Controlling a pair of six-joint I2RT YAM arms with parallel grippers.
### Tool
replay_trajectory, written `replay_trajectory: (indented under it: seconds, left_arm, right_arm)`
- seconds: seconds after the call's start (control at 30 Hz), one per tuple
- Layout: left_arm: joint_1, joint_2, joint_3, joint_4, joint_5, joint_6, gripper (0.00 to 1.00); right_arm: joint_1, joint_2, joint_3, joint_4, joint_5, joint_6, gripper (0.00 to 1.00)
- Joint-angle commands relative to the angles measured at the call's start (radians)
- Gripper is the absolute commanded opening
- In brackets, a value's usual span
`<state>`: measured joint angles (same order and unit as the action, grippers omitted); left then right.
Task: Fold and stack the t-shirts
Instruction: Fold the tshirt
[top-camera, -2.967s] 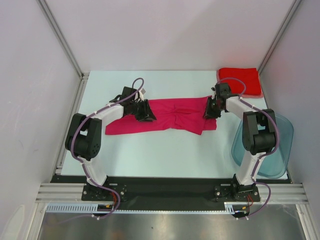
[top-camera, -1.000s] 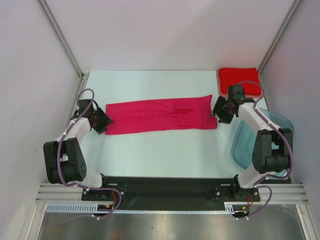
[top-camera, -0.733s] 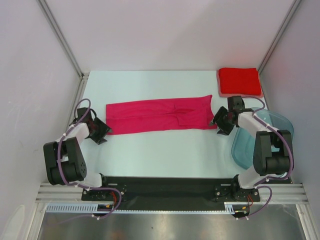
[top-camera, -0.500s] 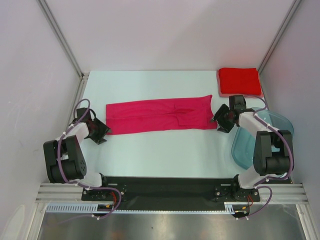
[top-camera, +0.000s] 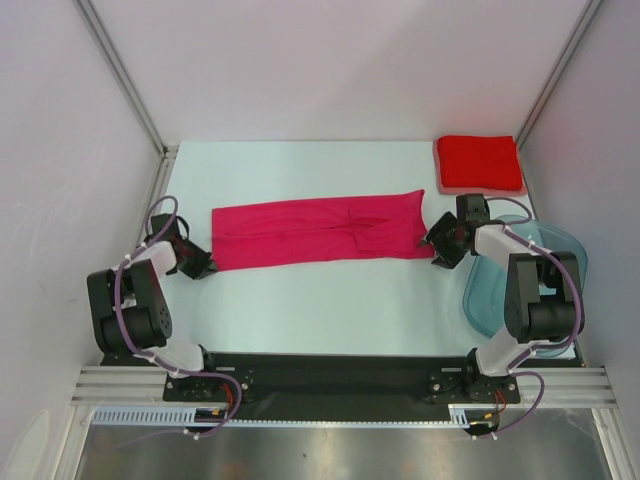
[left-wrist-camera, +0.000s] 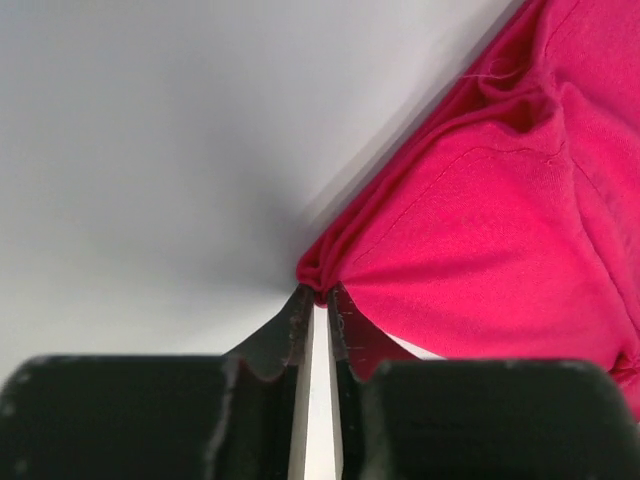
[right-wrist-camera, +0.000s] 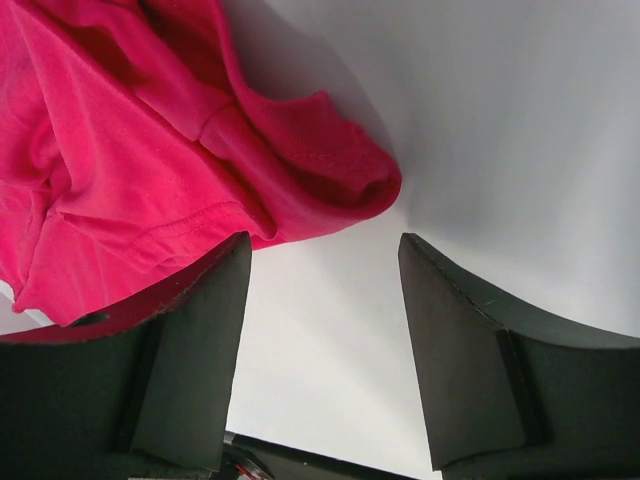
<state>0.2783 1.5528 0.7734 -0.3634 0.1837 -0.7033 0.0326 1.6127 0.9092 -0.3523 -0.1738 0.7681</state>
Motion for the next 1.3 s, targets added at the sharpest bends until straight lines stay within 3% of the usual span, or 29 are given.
replay_trajectory:
  seconds: [0.0,0.17,0.7,0.97,1.13,1.27]
  left_arm:
    - [0.01,0.006,0.013,0.012,-0.012,0.008,0.11]
    - [0.009,-0.005,0.003,-0.003,-0.018,0.008,0.01]
    - [-0.024,-0.069,-0.068,-0.094,-0.079,-0.022,0.01]
    - [-0.214,-0.076,-0.043,-0.164,-0.164,-0.09,0.0]
    - [-0.375,-0.111,-0.083,-0.193,-0.181,-0.166,0.0]
    - [-0.476,-0.19,-0.187,-0.192,-0.181,-0.27,0.0]
  right_arm:
    - [-0.003,0.0,-0.001,0.013,0.008,0.025,0.66]
    - [-0.005,0.027,-0.004,0.029,0.011,0.03,0.64]
    - [-0.005,0.113,0.045,0.113,0.074,0.045,0.51]
    - [0.018,0.242,0.201,0.211,0.134,-0.078,0.39]
    - [0.043,0.344,0.319,0.271,0.163,-0.151,0.24]
    - [0.059,0.472,0.445,0.312,0.172,-0.179,0.25]
